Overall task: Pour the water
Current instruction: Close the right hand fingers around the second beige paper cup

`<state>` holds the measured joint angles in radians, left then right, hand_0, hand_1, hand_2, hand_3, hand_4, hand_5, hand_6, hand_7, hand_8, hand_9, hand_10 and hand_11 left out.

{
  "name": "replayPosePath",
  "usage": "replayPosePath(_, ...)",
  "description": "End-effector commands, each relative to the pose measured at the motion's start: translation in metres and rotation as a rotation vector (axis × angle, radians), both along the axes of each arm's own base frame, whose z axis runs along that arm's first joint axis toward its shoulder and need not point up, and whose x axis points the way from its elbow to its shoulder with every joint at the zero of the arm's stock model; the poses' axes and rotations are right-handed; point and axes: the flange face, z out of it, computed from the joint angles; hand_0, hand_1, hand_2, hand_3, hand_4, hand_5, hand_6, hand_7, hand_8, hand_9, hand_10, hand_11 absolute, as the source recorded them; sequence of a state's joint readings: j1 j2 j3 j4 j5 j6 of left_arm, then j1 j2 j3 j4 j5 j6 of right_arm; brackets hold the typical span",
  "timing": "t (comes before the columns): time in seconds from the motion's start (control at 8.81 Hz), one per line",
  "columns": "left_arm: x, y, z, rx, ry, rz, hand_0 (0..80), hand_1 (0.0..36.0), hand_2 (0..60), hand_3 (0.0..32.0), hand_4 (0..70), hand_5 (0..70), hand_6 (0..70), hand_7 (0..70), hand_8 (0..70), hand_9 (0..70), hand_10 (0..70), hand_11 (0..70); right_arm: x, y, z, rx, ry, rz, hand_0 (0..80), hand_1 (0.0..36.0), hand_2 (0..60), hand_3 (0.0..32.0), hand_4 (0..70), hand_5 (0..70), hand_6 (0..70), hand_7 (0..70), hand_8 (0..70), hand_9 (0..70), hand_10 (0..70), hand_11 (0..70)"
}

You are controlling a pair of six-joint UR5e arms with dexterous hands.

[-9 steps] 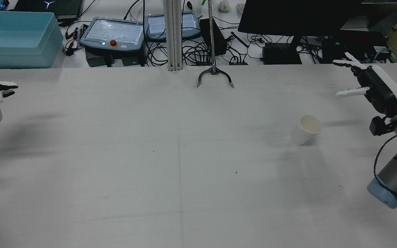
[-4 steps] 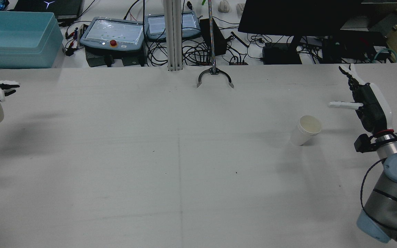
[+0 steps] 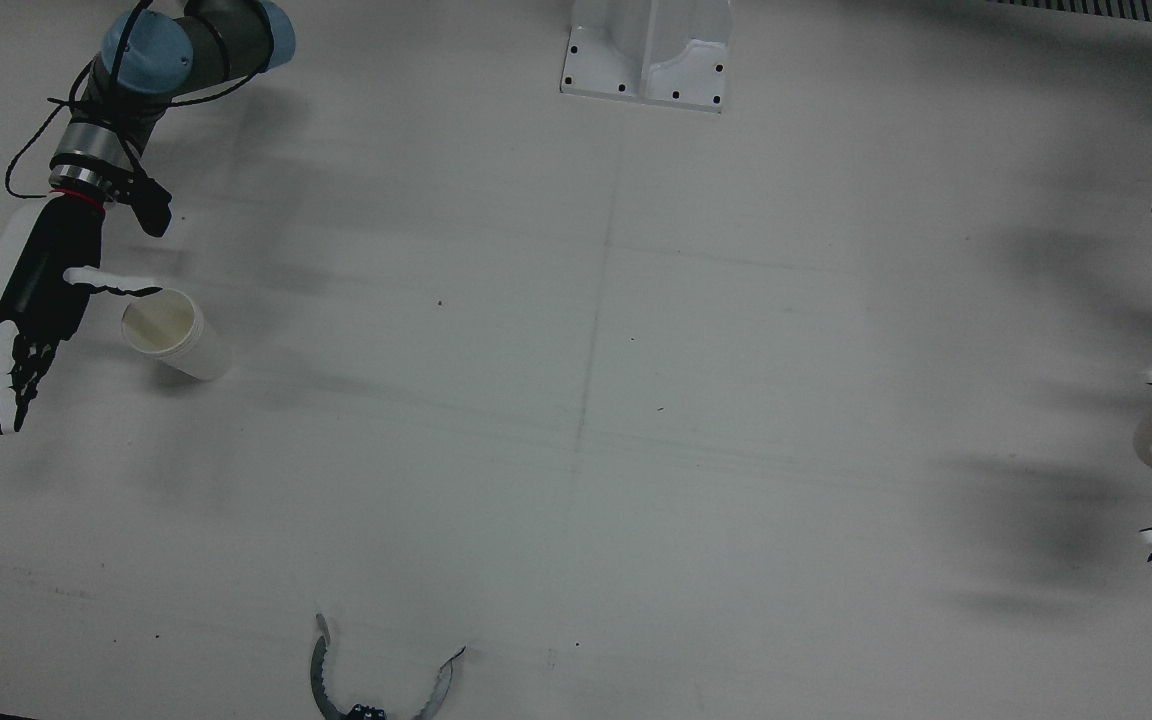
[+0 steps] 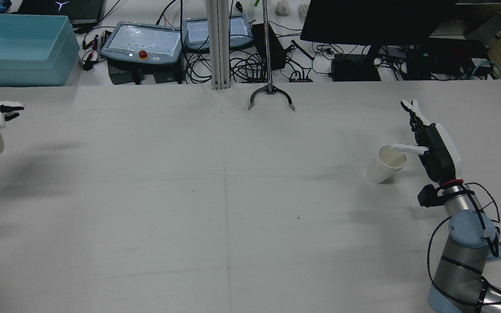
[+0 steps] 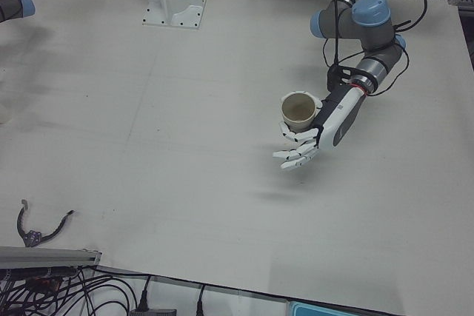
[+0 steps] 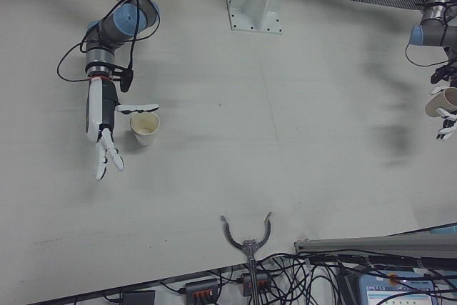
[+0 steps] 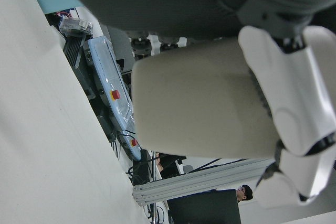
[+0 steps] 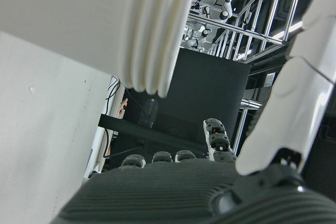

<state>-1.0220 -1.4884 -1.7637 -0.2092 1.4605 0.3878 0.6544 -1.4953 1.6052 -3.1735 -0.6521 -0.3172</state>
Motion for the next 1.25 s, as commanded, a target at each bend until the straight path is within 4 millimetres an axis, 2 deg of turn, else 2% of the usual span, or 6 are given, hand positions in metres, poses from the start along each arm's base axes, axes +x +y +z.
replayPosePath(0.0,0.0,0.001,-0.001,0.001,0.0,0.002,47.7,9.5,35.3,0.0,70.0,70.0,20.3,22.8,10.9,14.1,9.8,14.1,-0.019,0.045,0.028,-0.022,-0.076,-0.024,49.0,13.2,0.0,2.0,0.0,6.9,0.0,0.0,0.0,0.0,0.0,0.0)
replayPosePath(0.11,0.001,-0.001,-0.002,0.003,0.0,0.001,47.7,9.2,34.2,0.0,70.0,70.0,20.3,22.7,10.9,14.2,9.9,14.2,-0.005,0.055,0.041,-0.037,-0.066,-0.019,49.3,13.6,0.0,2.2,0.0,6.8,0.0,0.0,0.0,0.0,0.0,0.0)
replayPosePath(0.23,0.003,-0.002,-0.004,0.001,-0.001,0.003,47.6,9.0,33.5,0.0,70.0,70.0,20.3,22.6,10.9,14.2,9.9,14.2,-0.001,0.058,0.048,-0.045,-0.058,-0.022,49.8,14.8,0.0,1.4,0.0,6.1,0.0,0.0,0.0,0.0,0.0,0.0)
replayPosePath(0.45,0.004,-0.003,-0.005,-0.001,-0.003,0.003,47.6,8.9,33.2,0.0,70.0,70.0,20.4,22.7,10.9,14.2,9.9,14.3,-0.025,0.071,0.056,-0.055,-0.039,-0.072,49.3,14.2,0.6,1.4,0.0,6.6,0.0,0.0,0.0,0.0,0.0,0.0)
replayPosePath(0.68,0.002,-0.002,-0.002,-0.007,-0.002,0.001,47.7,8.9,33.0,0.0,70.0,70.0,20.5,22.7,11.1,14.4,10.0,14.4,-0.053,0.066,0.042,-0.043,-0.057,-0.091,49.8,14.6,2.5,0.0,3.3,7.2,0.0,0.0,0.0,0.0,0.0,0.0)
replayPosePath(1.14,-0.001,0.002,0.007,-0.011,-0.003,0.001,47.5,8.3,30.7,0.0,70.0,70.0,20.3,22.3,11.0,14.3,10.1,14.5,-0.058,0.065,0.038,-0.04,-0.063,-0.094,51.7,16.2,2.4,0.0,6.7,8.6,0.0,0.0,0.0,0.0,0.0,0.0)
